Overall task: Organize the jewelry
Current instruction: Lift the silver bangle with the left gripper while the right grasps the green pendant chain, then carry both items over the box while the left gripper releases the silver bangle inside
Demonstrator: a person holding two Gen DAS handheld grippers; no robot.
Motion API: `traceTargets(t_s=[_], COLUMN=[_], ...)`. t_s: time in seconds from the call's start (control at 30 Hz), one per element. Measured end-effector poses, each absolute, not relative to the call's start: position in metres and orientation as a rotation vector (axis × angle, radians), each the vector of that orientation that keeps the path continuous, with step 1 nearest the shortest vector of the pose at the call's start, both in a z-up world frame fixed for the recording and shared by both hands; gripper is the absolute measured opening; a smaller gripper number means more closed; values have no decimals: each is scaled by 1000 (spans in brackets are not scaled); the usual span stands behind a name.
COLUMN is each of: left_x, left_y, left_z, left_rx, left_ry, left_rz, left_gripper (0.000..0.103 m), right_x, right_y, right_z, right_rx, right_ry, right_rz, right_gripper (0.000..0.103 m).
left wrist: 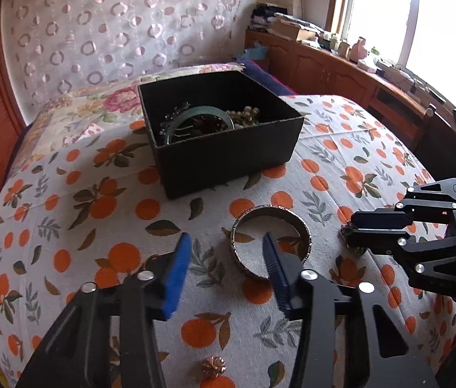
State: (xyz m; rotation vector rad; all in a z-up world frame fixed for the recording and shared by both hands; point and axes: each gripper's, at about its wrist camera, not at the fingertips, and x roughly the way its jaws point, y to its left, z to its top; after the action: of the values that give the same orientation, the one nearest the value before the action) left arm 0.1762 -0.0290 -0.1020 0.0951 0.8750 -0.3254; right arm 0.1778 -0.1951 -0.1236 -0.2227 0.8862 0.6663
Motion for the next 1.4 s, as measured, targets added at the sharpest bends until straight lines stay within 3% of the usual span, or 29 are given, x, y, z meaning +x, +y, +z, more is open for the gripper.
traceTargets(t_s=[0.17, 0.33, 1.4], left_x=[185, 188, 194], left_y=[-35, -39, -24], left_z=[-108, -111, -49], left_rx=[116, 136, 94], left_ry=[900, 901, 729], left_rz=[-329, -322, -248], left_gripper=[31, 4, 4], right_x=[179, 182, 207], right_y=[-202, -211, -214], right_z=[-120, -118, -39], right_rx=[-213, -196, -195], right_ry=[868, 860, 665], right_rz=[656, 644, 646], right_gripper=[8, 7, 7])
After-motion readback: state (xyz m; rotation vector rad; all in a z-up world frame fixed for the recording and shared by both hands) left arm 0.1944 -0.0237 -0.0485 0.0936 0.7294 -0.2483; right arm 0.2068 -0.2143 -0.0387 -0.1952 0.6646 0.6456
